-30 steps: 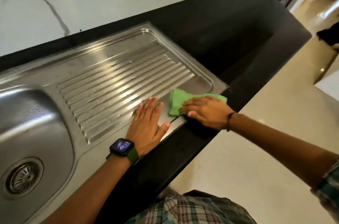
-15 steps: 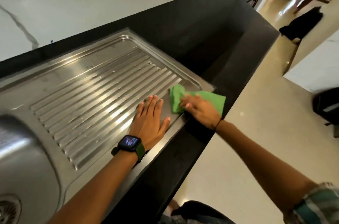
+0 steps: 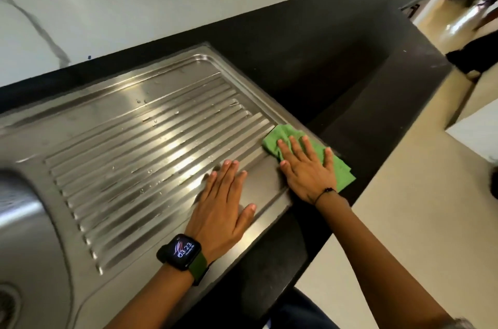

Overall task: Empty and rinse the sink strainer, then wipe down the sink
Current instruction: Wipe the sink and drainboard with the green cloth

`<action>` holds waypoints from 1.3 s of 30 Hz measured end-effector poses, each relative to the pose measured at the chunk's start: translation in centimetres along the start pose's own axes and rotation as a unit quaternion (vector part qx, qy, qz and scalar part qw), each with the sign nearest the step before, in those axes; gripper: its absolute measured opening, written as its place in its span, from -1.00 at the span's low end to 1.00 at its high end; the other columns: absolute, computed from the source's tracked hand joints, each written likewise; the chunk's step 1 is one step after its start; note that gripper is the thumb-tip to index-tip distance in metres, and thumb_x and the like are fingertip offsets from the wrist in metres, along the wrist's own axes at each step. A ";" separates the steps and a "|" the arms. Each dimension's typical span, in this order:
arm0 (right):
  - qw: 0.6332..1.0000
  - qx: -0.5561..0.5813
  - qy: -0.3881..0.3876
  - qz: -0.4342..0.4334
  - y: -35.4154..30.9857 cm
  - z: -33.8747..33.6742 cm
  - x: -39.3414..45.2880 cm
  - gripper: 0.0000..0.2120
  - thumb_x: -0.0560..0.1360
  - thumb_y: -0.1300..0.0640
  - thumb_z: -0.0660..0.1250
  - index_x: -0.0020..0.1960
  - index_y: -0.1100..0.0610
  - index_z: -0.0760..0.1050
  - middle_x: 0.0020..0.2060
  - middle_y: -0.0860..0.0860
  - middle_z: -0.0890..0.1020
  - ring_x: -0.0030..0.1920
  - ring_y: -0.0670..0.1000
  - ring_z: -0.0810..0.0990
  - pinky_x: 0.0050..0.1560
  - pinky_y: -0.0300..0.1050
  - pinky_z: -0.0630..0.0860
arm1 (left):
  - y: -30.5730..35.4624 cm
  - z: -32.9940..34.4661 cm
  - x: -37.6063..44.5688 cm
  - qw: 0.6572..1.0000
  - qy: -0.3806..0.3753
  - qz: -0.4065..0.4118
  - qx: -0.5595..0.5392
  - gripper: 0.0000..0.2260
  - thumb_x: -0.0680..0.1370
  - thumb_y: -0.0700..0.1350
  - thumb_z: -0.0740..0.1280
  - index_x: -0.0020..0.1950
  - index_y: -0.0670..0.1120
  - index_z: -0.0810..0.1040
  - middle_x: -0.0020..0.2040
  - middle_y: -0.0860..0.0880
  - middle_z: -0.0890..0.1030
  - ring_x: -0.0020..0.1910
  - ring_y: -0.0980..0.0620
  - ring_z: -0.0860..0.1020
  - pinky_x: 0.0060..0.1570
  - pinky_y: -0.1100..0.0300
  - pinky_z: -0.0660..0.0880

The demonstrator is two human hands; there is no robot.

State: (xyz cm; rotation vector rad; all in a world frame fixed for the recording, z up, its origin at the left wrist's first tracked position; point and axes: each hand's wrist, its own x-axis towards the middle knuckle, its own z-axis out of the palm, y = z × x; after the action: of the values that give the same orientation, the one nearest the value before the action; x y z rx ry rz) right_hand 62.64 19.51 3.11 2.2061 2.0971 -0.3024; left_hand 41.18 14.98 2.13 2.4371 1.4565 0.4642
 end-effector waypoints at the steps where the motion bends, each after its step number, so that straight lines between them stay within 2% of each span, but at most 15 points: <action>1: 1.000 -0.007 0.005 0.000 0.4 -0.2 1.4 -0.53 0.58 -0.15 -0.21 0.46 -0.22 -0.23 0.51 -0.17 -0.14 0.49 -0.06 -0.28 0.37 0.22 -0.40 | 0.0 0.1 0.1 1.000 -0.001 -0.007 0.002 -0.41 0.53 0.18 -0.09 0.48 -0.11 0.08 0.52 -0.09 0.04 0.51 -0.03 -0.09 0.46 0.03 -0.20; 3: 0.999 -0.031 0.021 -0.023 0.9 -0.4 3.9 -0.52 0.56 -0.19 -0.24 0.46 -0.21 -0.24 0.50 -0.19 -0.18 0.48 -0.06 -0.30 0.35 0.23 -0.42 | 0.1 0.1 0.4 1.000 -0.005 -0.016 0.011 -0.39 0.53 0.19 -0.09 0.49 -0.11 0.03 0.52 -0.08 0.01 0.50 -0.01 -0.13 0.45 0.06 -0.27; 6: 0.995 -0.055 0.028 -0.079 0.1 -1.6 8.3 -0.48 0.53 -0.22 -0.28 0.46 -0.19 -0.23 0.50 -0.19 -0.19 0.50 -0.03 -0.28 0.37 0.27 -0.37 | 0.4 -0.1 1.1 0.998 -0.008 -0.042 0.040 -0.39 0.52 0.18 -0.05 0.47 -0.15 0.11 0.50 -0.15 0.14 0.49 -0.07 -0.04 0.43 -0.09 -0.13; 7: 0.994 -0.052 0.023 -0.094 -0.6 -2.1 10.0 -0.48 0.53 -0.22 -0.28 0.47 -0.17 -0.21 0.50 -0.19 -0.18 0.50 -0.02 -0.28 0.38 0.29 -0.35 | 0.5 -0.2 1.3 0.997 -0.007 -0.053 0.046 -0.38 0.51 0.19 -0.07 0.47 -0.15 0.11 0.51 -0.15 0.13 0.49 -0.06 -0.06 0.43 -0.09 -0.15; 9: 0.992 -0.044 0.010 -0.120 -2.3 -3.1 12.8 -0.49 0.56 -0.20 -0.23 0.48 -0.14 -0.17 0.51 -0.17 -0.17 0.50 0.00 -0.28 0.39 0.32 -0.30 | 0.6 -0.2 1.4 0.996 -0.012 -0.076 0.046 -0.35 0.49 0.22 -0.16 0.49 -0.11 0.01 0.53 -0.10 0.00 0.48 0.02 -0.21 0.44 0.05 -0.30; 11: 0.988 -0.046 -0.004 -0.144 -3.3 -3.7 14.3 -0.50 0.58 -0.17 -0.19 0.49 -0.11 -0.14 0.52 -0.14 -0.15 0.51 0.02 -0.26 0.40 0.33 -0.28 | 0.6 -0.3 1.4 0.994 -0.003 -0.101 0.033 -0.34 0.49 0.23 -0.17 0.49 -0.09 0.00 0.54 -0.08 -0.02 0.49 0.04 -0.23 0.45 0.12 -0.33; 15: 0.980 -0.021 -0.042 -0.191 -2.4 -3.8 12.6 -0.51 0.60 -0.12 -0.14 0.50 -0.05 -0.08 0.53 -0.10 -0.10 0.52 -0.02 -0.20 0.44 0.23 -0.27 | 1.0 -0.9 1.6 0.988 0.046 -0.150 -0.006 -0.32 0.46 0.22 -0.16 0.48 -0.13 0.08 0.53 -0.12 0.06 0.52 -0.01 -0.08 0.49 0.09 -0.20; 20: 0.949 0.051 -0.077 -0.303 1.1 -2.2 4.9 -0.53 0.61 -0.05 -0.07 0.49 -0.08 -0.08 0.52 -0.12 -0.07 0.51 -0.11 -0.14 0.46 0.03 -0.22 | 0.2 -1.5 0.4 0.965 0.138 -0.218 -0.047 -0.37 0.47 0.16 -0.07 0.44 -0.17 0.18 0.51 -0.15 0.11 0.48 0.03 -0.08 0.47 0.07 -0.19; 22: 0.932 -0.003 -0.092 -0.351 2.3 -2.9 5.0 -0.52 0.61 -0.06 -0.07 0.49 -0.10 -0.14 0.52 -0.12 -0.09 0.50 -0.11 -0.16 0.47 0.03 -0.20 | -0.8 -2.1 -1.2 0.965 0.126 -0.229 -0.011 -0.35 0.47 0.18 -0.08 0.44 -0.18 0.17 0.51 -0.16 0.11 0.48 0.01 -0.08 0.46 0.05 -0.20; 25: 0.931 -0.116 -0.064 -0.339 2.4 -3.7 7.9 -0.50 0.59 -0.12 -0.16 0.47 -0.12 -0.26 0.51 -0.10 -0.15 0.50 -0.10 -0.20 0.46 0.12 -0.25 | -3.3 -3.2 -4.6 0.963 0.100 -0.240 0.071 -0.35 0.47 0.19 -0.08 0.44 -0.18 0.18 0.50 -0.17 0.13 0.48 -0.01 -0.07 0.44 0.02 -0.19; 29: 0.942 -0.089 -0.059 -0.317 1.5 -3.2 9.1 -0.48 0.59 -0.15 -0.18 0.49 -0.06 -0.22 0.52 -0.04 -0.12 0.49 -0.11 -0.23 0.46 0.02 -0.31 | -4.8 -3.9 -7.7 0.930 0.125 -0.340 0.054 -0.32 0.45 0.22 -0.08 0.45 -0.16 0.15 0.51 -0.17 0.12 0.51 -0.06 -0.03 0.45 0.01 -0.20; 31: 0.925 -0.067 -0.085 -0.365 1.4 -3.3 8.6 -0.42 0.51 -0.28 -0.25 0.47 -0.08 -0.21 0.52 -0.05 -0.12 0.47 -0.15 -0.25 0.45 -0.07 -0.33 | -4.9 -3.9 -7.4 0.923 0.136 -0.358 0.040 -0.30 0.44 0.23 -0.09 0.46 -0.16 0.11 0.51 -0.17 0.12 0.51 -0.07 -0.02 0.46 0.00 -0.18; 34: 0.881 -0.045 -0.137 -0.450 -0.6 -3.5 7.4 -0.20 0.28 -0.48 -0.48 0.42 -0.13 -0.25 0.47 -0.12 -0.22 0.45 -0.14 -0.34 0.35 -0.25 -0.49 | -5.1 -3.7 -7.0 0.923 0.141 -0.356 0.045 -0.30 0.44 0.23 -0.10 0.47 -0.17 0.08 0.51 -0.17 0.11 0.51 -0.07 -0.03 0.46 0.00 -0.18; 36: 0.851 -0.066 -0.127 -0.505 -2.8 -3.3 6.7 -0.18 0.25 -0.47 -0.55 0.41 -0.12 -0.26 0.47 -0.10 -0.22 0.46 -0.09 -0.34 0.37 -0.20 -0.47 | -5.2 -3.6 -7.1 0.920 0.155 -0.357 0.044 -0.30 0.45 0.23 -0.10 0.48 -0.17 0.07 0.52 -0.17 0.09 0.51 -0.07 -0.04 0.46 0.01 -0.19; 39: 0.789 -0.092 -0.117 -0.597 -7.6 -2.5 4.9 -0.27 0.32 -0.40 -0.53 0.42 -0.13 -0.22 0.45 -0.11 -0.21 0.47 -0.05 -0.29 0.41 -0.10 -0.39 | -5.1 -3.7 -7.0 0.916 0.177 -0.358 0.041 -0.30 0.45 0.21 -0.09 0.48 -0.18 0.04 0.52 -0.18 0.07 0.51 -0.06 -0.05 0.47 0.00 -0.18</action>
State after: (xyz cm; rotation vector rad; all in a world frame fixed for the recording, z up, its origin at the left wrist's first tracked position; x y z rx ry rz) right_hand 55.50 25.26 5.10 0.4211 2.8470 -0.3607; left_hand 32.50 11.34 2.61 1.7212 2.3994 0.6891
